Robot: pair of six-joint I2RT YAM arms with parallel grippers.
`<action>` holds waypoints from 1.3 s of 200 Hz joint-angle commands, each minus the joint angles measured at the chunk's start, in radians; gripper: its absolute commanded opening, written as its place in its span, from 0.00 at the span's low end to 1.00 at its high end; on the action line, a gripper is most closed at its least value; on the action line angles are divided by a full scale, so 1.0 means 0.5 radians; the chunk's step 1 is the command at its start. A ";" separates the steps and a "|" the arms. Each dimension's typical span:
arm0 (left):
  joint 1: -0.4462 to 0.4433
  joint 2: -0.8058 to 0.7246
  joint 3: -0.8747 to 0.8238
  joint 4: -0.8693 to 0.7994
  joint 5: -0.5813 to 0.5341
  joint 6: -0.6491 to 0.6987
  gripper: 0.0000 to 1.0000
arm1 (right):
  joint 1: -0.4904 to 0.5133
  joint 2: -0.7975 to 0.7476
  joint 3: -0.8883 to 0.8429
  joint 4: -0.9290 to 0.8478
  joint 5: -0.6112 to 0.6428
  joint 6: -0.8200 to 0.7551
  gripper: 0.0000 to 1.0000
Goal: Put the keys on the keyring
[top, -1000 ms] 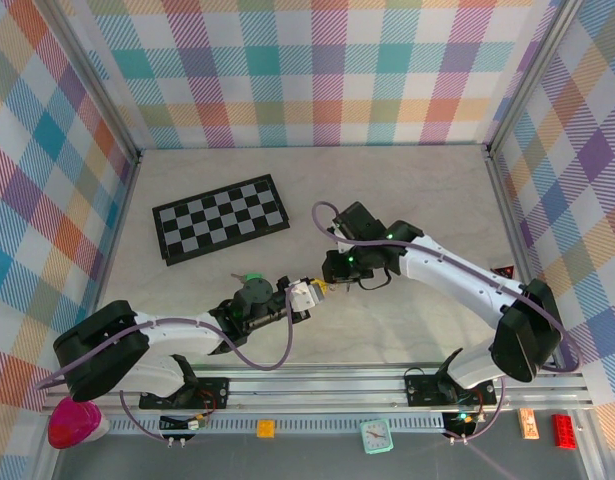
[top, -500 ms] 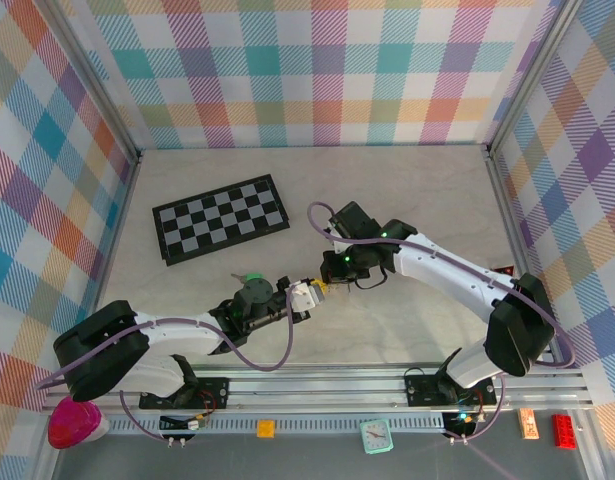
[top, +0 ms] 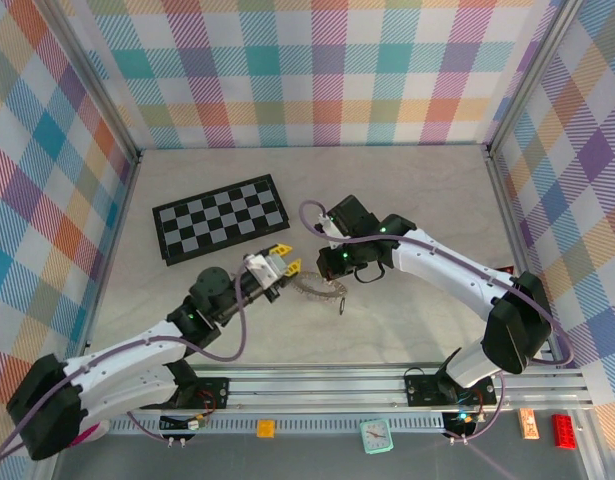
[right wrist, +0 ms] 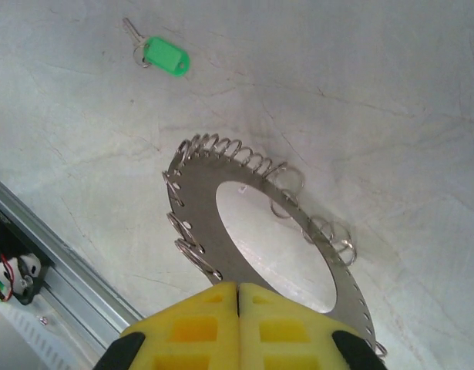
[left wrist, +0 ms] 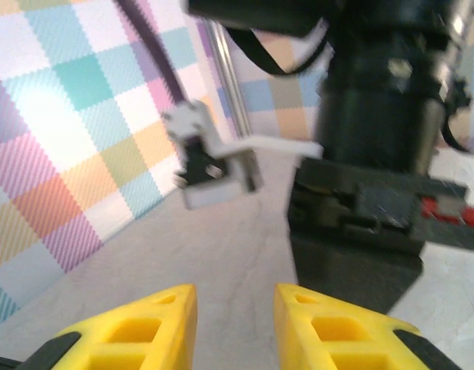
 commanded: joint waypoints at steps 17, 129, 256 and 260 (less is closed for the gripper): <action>0.231 -0.012 0.232 -0.554 0.353 -0.118 0.30 | 0.008 -0.158 -0.074 0.241 -0.013 -0.395 0.00; 0.419 0.642 0.466 -0.617 1.121 -0.063 0.26 | -0.002 -0.387 -0.471 0.743 -0.275 -0.767 0.00; 0.426 0.797 0.392 -0.618 1.420 0.226 0.29 | -0.070 -0.657 -0.769 1.045 -0.513 -1.134 0.00; 0.426 0.797 0.389 -0.597 1.437 0.214 0.29 | -0.068 -0.656 -0.766 1.044 -0.513 -1.140 0.00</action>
